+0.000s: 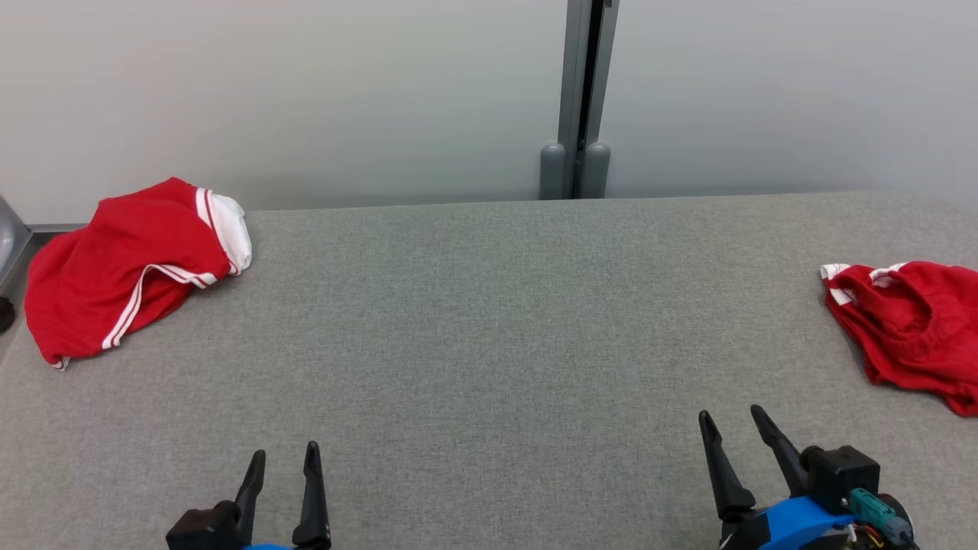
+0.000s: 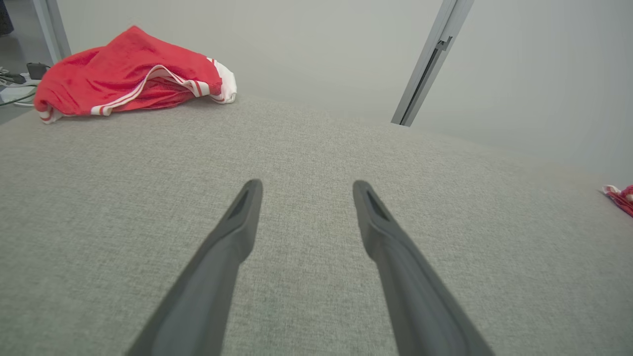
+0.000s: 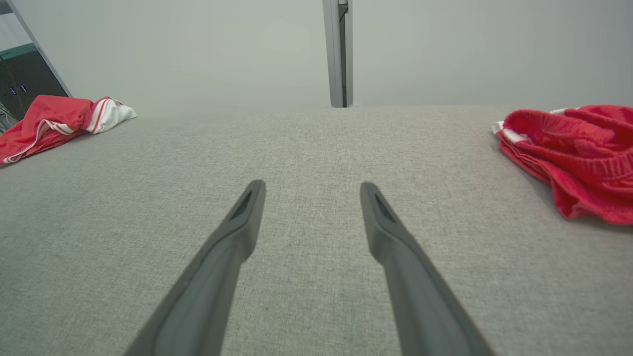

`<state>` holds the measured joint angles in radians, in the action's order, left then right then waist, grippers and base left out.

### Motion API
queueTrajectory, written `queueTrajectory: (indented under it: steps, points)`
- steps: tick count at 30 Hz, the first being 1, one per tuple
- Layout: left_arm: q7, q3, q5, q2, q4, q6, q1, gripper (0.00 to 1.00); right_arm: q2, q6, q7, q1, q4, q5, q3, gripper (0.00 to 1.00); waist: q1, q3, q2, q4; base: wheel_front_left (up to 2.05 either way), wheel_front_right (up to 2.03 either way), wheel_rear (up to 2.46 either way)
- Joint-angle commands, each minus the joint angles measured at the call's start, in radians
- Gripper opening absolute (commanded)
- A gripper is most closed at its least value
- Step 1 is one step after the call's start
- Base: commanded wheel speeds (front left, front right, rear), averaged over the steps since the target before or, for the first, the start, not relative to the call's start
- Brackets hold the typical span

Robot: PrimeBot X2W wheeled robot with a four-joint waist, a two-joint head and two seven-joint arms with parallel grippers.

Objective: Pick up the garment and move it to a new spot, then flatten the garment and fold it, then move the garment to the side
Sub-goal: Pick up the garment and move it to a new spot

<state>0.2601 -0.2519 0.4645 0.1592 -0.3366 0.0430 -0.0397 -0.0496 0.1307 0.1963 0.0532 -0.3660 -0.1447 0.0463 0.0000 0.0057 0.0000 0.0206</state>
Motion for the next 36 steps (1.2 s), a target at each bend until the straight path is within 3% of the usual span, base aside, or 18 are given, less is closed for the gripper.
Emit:
queueTrajectory:
  steps: [1,11,18,20,27,36]
  points:
    - [0.005,-0.004,-0.006,0.005,-0.002,-0.003,0.005,1.00,-0.002,0.000,0.001,-0.011,0.006,-0.007,0.002,1.00,0.0000,0.001,0.0000,0.000,0.00,0.00,0.00]
    - [0.003,-0.012,-0.007,0.009,-0.007,-0.002,0.027,1.00,-0.002,0.000,0.004,-0.022,0.012,0.002,-0.016,1.00,0.0000,0.007,0.0000,0.044,0.00,0.00,0.00]
    - [-0.001,-0.016,-0.012,0.019,0.003,0.004,0.039,1.00,-0.001,0.000,0.004,-0.009,0.030,0.013,-0.031,1.00,0.0000,0.011,0.0000,0.172,0.00,0.00,0.00]
    - [-0.003,-0.013,-0.017,0.024,0.017,0.013,0.042,1.00,-0.001,0.000,0.001,-0.003,0.037,0.008,-0.025,1.00,0.0000,0.012,0.0000,0.256,0.00,0.00,0.00]
    - [-0.011,0.006,-0.010,0.053,0.055,0.036,0.008,1.00,-0.002,0.000,0.003,-0.012,0.016,-0.035,0.029,1.00,0.0000,-0.020,0.0000,0.415,0.00,0.00,0.00]
    - [-0.026,0.029,0.000,0.083,0.108,0.055,-0.027,1.00,-0.002,0.000,0.010,-0.002,-0.004,-0.052,0.071,1.00,0.0000,-0.038,0.0000,0.482,0.00,0.00,0.00]
